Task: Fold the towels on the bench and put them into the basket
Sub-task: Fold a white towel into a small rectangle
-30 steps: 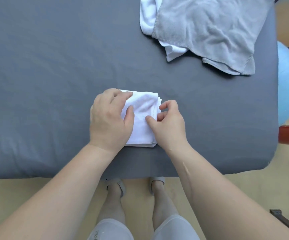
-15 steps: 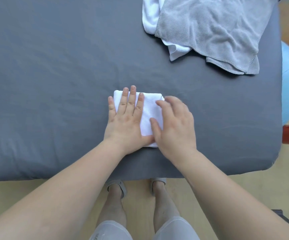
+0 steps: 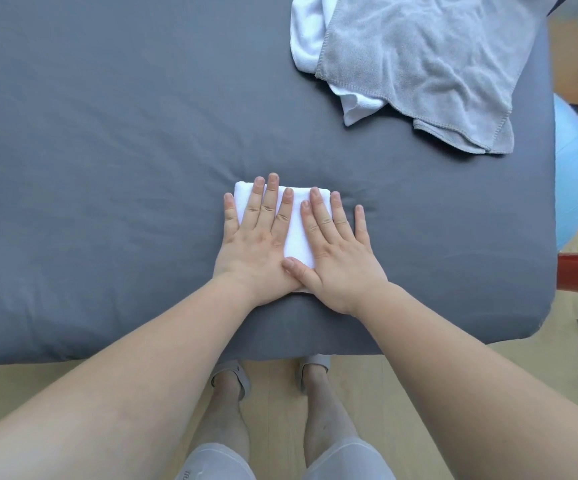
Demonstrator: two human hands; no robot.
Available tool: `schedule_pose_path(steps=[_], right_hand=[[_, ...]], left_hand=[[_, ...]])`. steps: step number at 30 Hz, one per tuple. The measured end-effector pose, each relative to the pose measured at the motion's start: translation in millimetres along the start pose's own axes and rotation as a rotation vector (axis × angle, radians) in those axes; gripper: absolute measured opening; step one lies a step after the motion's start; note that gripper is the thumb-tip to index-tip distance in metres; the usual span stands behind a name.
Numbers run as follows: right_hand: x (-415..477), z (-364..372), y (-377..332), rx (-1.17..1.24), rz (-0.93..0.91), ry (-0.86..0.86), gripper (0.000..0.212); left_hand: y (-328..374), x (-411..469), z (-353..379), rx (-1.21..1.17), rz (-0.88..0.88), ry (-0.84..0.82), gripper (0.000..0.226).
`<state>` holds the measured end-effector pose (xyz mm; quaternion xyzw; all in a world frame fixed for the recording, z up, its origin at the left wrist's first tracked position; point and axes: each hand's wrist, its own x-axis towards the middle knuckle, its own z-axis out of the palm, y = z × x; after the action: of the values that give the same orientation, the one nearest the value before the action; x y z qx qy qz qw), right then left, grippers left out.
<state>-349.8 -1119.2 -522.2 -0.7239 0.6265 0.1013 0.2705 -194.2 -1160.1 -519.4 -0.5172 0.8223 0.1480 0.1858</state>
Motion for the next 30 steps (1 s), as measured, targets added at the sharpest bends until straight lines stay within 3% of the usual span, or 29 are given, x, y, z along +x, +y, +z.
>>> schedule_pose_path(steps=[5,9,13,17,20,23,27,30], right_hand=[[-10,-13,-3,-0.033,-0.024,0.098,0.095],[-3,-21,-3,-0.096,-0.169,0.243,0.082],[24,-30,12,-0.139,-0.284,0.123,0.080],[20,-23,16,-0.058,-0.186,0.248,0.077],[-10,-4,-4,-0.015,0.027,0.332,0.072],[-49,11,-36,0.022,0.205,0.322,0.071],[-69,12,-52,0.123,0.236,0.398,0.058],[-42,-10,-41,0.233,0.232,0.459,0.081]], left_hand=[[-20,-24,-6,-0.103,0.014,0.118,0.113],[-33,-56,0,-0.355,-0.260,0.262,0.105],[-38,-56,-3,-0.564,-0.404,0.204,0.067],[-40,-45,-14,-0.721,-0.437,0.146,0.047],[-46,-33,-21,-0.786,-0.363,0.158,0.042],[-56,-15,-28,-0.701,-0.220,0.229,0.050],[-67,5,-41,-0.551,-0.129,0.206,0.063],[-71,2,-48,-0.460,0.013,0.107,0.069]])
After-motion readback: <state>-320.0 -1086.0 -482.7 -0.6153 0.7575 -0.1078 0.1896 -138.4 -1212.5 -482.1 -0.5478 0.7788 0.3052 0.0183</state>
